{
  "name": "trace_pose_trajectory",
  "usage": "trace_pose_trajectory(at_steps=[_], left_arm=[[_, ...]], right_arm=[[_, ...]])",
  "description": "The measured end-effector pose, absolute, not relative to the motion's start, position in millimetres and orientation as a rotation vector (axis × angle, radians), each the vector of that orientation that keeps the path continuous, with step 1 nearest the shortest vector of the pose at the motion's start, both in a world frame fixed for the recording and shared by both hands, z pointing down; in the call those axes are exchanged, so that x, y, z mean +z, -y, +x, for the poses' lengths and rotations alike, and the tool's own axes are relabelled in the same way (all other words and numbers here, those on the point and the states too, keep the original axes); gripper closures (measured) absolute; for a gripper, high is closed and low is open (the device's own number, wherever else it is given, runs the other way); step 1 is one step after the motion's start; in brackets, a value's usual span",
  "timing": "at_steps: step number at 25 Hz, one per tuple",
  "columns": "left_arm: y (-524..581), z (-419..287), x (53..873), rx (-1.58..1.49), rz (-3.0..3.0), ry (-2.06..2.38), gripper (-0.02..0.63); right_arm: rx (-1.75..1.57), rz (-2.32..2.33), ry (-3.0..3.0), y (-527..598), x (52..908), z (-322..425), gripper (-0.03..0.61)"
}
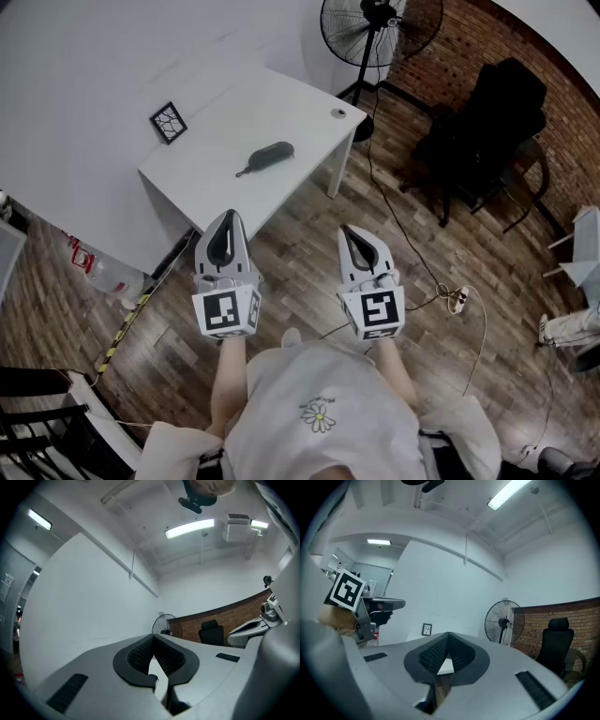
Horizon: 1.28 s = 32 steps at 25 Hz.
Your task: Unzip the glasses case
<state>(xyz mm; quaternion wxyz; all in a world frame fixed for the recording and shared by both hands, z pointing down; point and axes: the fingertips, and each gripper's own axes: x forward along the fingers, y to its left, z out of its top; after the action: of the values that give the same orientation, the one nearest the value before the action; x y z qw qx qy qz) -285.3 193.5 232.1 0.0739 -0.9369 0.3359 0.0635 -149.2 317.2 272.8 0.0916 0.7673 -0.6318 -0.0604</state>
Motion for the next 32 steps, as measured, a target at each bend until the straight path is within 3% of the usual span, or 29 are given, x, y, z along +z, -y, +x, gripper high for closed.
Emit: trace_pose_trajectory(at_steps=[15, 21, 32], left_arm=[[-206.2, -280.1, 237.9, 0.160, -2.794, -1.014, 0.601], [-215.9, -281.0, 244.6, 0.190, -2.793, -1.076, 0.601], [-139.1, -231.6, 270.1, 0.223, -2.789, -1.131, 0.600]], right_arm=[[-0.150, 2.275, 1.945, -333.2, 283.3, -148.4, 0.572], [-0.042, 2.209, 1.903, -350.3, 329.2, -135.1, 0.572], [-0.032, 2.186, 2.017, -272.7, 357.1, -86.0, 0.572]])
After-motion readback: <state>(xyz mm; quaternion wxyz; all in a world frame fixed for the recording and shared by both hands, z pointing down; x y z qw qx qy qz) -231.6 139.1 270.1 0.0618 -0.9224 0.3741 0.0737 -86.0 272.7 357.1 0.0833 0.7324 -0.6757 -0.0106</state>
